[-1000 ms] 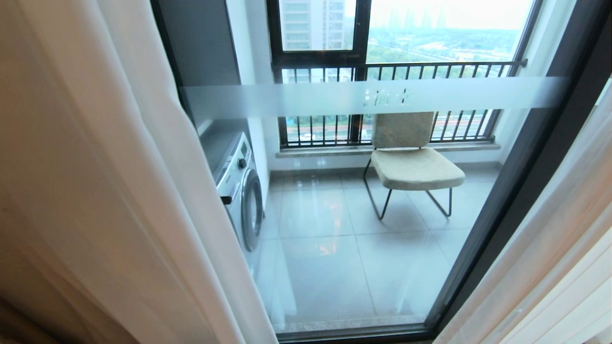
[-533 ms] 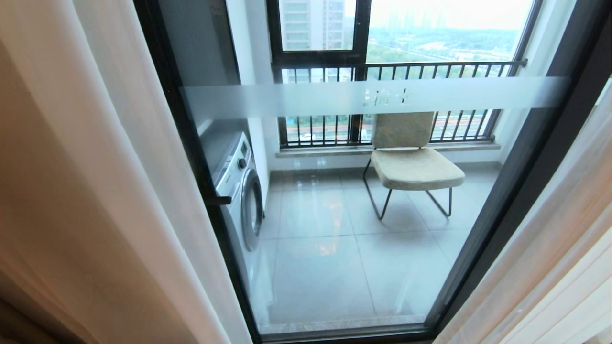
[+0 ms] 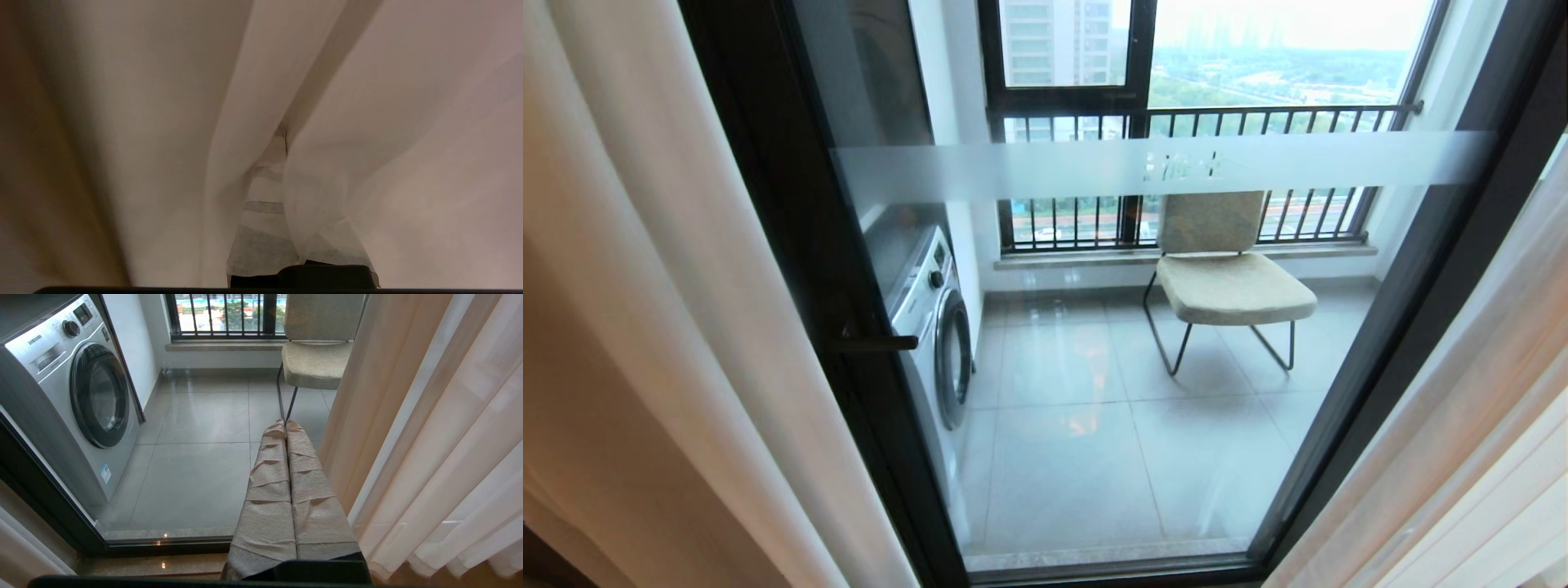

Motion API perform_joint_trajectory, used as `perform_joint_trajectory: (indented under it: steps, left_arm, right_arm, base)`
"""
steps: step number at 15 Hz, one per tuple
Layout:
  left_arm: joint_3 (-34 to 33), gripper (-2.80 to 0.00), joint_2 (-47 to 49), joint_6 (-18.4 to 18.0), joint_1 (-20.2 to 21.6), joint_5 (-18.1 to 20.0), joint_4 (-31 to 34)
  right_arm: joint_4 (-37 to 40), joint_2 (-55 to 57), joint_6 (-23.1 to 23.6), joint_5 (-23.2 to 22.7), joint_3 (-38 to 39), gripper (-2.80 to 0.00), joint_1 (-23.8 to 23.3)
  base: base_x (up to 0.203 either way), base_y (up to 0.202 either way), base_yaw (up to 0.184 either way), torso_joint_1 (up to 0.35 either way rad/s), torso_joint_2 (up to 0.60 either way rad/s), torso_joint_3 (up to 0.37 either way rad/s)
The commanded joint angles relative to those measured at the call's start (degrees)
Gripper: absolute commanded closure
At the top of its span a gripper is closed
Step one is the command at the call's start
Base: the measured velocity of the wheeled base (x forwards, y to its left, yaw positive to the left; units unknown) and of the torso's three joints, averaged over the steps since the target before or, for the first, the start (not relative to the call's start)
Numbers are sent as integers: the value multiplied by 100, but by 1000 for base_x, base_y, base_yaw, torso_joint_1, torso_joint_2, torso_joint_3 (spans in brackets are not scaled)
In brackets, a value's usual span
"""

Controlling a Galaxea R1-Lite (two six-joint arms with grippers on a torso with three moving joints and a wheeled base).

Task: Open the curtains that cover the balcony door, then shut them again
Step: Pull the inner curtains open on both sides

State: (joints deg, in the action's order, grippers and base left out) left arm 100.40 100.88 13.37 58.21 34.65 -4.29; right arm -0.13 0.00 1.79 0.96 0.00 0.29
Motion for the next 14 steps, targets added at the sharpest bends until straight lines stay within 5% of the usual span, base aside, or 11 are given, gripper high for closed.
perform_joint_trajectory:
  steps: [1,5,14]
  left_arm:
    - [570,0,718,58,415,257,9]
    - [1376,0,1529,169,1041,717,-11]
    - [1395,0,2091,262,1714,951,-541]
  right_arm:
    - [-4,0,5,0,0,0,6]
    - [-4,9,5,0,0,0,6]
    - [-4,0,5,0,0,0,6]
  base:
    - [0,0,0,0,0,0]
    - [0,0,0,0,0,0]
    - [0,0,0,0,0,0]
